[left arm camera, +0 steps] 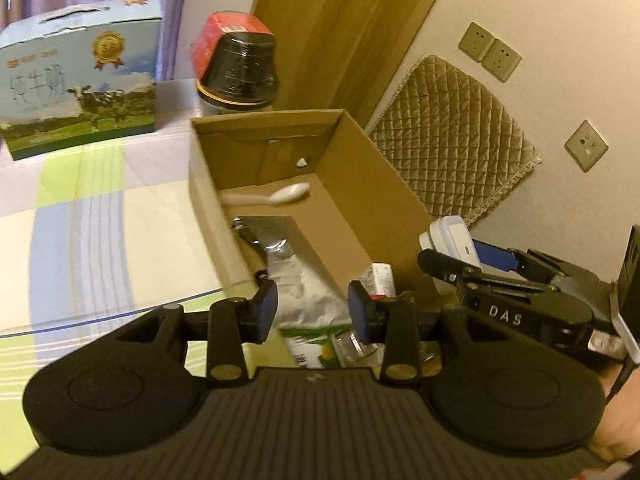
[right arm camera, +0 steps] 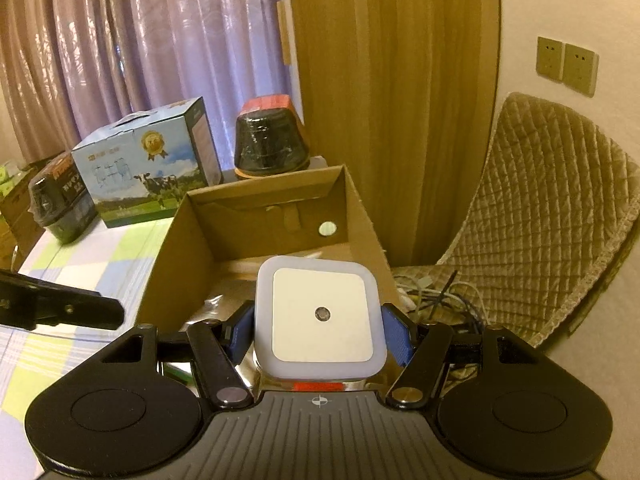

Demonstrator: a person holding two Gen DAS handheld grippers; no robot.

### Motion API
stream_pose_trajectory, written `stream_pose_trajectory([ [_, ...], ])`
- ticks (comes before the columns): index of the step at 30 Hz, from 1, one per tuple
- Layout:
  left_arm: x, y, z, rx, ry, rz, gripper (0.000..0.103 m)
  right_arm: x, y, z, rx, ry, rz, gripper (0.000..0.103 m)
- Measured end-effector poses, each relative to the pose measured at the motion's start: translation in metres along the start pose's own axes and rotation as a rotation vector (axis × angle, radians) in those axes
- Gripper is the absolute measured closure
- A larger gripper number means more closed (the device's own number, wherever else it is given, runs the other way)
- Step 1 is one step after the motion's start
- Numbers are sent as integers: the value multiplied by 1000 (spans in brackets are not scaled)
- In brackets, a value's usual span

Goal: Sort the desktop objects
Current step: 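Open both tools to drop the foil bag and night light into the box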

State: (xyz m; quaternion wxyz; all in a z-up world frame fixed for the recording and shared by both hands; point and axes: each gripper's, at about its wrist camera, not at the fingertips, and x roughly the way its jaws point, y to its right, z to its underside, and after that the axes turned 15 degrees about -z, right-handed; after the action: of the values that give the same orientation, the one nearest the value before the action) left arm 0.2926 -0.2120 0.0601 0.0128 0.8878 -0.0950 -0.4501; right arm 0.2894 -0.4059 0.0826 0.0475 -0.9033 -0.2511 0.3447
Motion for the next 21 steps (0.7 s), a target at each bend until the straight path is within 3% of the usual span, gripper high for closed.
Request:
stream_pose_trajectory([
  [3, -7, -6, 4, -2, 13, -11, 68, 4, -4, -2, -4, -1, -5, 40],
  [8, -19, -12, 11, 5, 36, -24, 57, 9, -10, -13, -2, 45, -38, 37],
  [9, -21, -13, 14, 5, 41, -29, 50, 9, -10, -16, 6, 55, -39, 30],
  [11, -25, -15, 19, 7, 49, -45, 43, 4, -12, -21, 17, 80, -34, 27],
  [13, -30, -16, 27, 13, 64, -64, 26, -2, -12, -24, 28, 98, -33, 24],
  [18, -46, -18, 49, 11, 90, -101, 7, -23, -15, -14, 54, 103, -34, 14],
  [21, -60, -17, 68, 8, 109, -124, 1, -41, -18, -1, 72, 103, -35, 9],
])
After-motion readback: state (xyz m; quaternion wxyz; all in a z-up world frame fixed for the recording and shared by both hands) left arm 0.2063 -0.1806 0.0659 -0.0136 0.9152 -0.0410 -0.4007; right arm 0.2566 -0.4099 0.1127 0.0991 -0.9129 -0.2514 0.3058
